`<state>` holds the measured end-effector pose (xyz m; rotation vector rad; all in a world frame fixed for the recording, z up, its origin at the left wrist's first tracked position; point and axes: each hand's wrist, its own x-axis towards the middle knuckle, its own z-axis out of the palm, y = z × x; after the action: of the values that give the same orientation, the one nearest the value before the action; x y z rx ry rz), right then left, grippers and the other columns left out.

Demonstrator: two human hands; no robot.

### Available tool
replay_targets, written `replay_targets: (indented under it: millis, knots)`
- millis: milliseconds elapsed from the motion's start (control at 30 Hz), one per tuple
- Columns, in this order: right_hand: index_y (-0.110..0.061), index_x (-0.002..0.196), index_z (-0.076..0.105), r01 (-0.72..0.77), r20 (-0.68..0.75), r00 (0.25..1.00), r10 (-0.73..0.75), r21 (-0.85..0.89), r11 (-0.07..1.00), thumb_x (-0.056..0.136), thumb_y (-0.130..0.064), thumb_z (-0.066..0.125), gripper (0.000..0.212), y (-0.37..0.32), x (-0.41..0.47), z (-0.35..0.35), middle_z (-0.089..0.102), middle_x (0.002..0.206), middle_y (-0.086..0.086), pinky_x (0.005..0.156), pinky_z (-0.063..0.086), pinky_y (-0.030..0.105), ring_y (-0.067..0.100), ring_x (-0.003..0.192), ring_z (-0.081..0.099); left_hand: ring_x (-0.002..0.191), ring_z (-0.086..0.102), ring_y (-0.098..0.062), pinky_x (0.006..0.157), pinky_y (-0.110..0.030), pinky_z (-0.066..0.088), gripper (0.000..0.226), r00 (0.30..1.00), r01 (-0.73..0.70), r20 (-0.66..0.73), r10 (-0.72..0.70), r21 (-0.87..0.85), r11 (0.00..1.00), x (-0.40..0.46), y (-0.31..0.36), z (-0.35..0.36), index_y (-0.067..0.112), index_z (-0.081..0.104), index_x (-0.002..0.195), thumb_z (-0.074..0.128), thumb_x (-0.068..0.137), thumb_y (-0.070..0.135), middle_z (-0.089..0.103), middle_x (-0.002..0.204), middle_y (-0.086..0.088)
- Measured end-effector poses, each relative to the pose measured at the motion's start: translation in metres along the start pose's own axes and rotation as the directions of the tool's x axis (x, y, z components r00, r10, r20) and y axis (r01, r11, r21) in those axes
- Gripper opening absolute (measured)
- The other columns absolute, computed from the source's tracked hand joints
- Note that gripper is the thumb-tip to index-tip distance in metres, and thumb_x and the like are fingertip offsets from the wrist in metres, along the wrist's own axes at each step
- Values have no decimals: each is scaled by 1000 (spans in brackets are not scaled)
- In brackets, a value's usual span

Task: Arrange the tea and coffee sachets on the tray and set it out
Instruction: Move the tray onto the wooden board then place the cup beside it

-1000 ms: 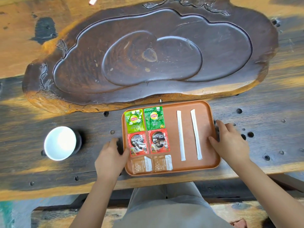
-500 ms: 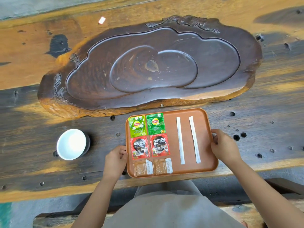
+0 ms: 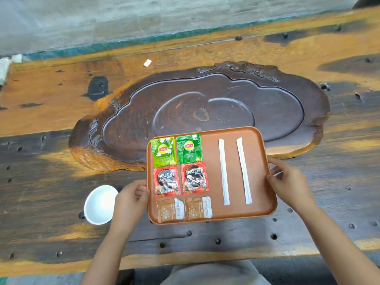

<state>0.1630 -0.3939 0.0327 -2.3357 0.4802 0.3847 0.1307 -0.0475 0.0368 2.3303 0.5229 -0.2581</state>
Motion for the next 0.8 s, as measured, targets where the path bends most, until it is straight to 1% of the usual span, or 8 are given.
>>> replay_targets:
  millis: [67,167,233,367,467,567,700,800]
  knots:
    - [-17,121,61,51,-38,998,-52,-27,998,79,1,56,46,-17,24,-6,59,76,2,59,32,27,20,64,53,74,62,-16,67,-29,47,22,999,-47,-14,47,2,999,26,12,-5,21,67,90,54,85,4,69,76,1]
    - [-17,121,61,85,-62,994,-88,-50,995,81,-1,55,44,-40,60,-12,57,77,3,64,31,24,21,72,50,73,60,-18,67,-25,46,23,994,-104,-37,105,13,994,70,26,-9,17,68,88,54,82,-1,67,75,1]
    - [-18,122,60,91,-67,993,-94,-49,995,82,-3,54,43,-52,82,-13,58,79,3,67,34,25,21,75,51,71,61,-14,65,-23,47,24,991,-124,-47,125,33,992,97,35,-11,18,68,86,54,80,0,67,74,3]
    - [-21,119,62,116,-82,989,-120,-51,992,81,-3,51,44,-69,126,-12,60,80,4,73,42,27,23,77,53,69,58,-3,59,-9,37,22,989,-139,-44,141,55,989,143,50,-10,21,66,85,55,81,1,65,72,3]
    - [-22,120,62,113,-82,989,-119,-74,991,80,-2,50,46,-74,155,-7,57,73,0,70,36,24,21,79,51,70,62,-15,62,-21,42,20,993,-103,-47,105,45,994,172,54,-3,18,67,84,54,81,3,65,69,2]
    - [-24,120,62,106,-87,990,-114,-86,991,79,-1,49,48,-74,178,2,56,67,-3,70,38,26,24,81,53,72,64,-22,71,-28,46,21,997,-69,-37,71,37,997,195,53,9,20,66,81,54,80,4,64,68,2]
    - [-24,121,62,104,-100,988,-114,-99,990,79,0,47,50,-70,196,16,60,74,4,74,44,30,32,94,59,76,65,-24,79,-35,52,22,998,-59,-28,61,42,997,211,45,23,20,66,82,52,81,4,64,70,1]
    - [-23,121,62,110,-120,985,-124,-115,987,81,0,46,49,-66,202,24,65,79,11,75,46,33,35,96,59,79,65,-26,81,-37,52,21,997,-61,-36,62,51,997,217,43,30,16,68,85,51,82,4,65,74,-3]
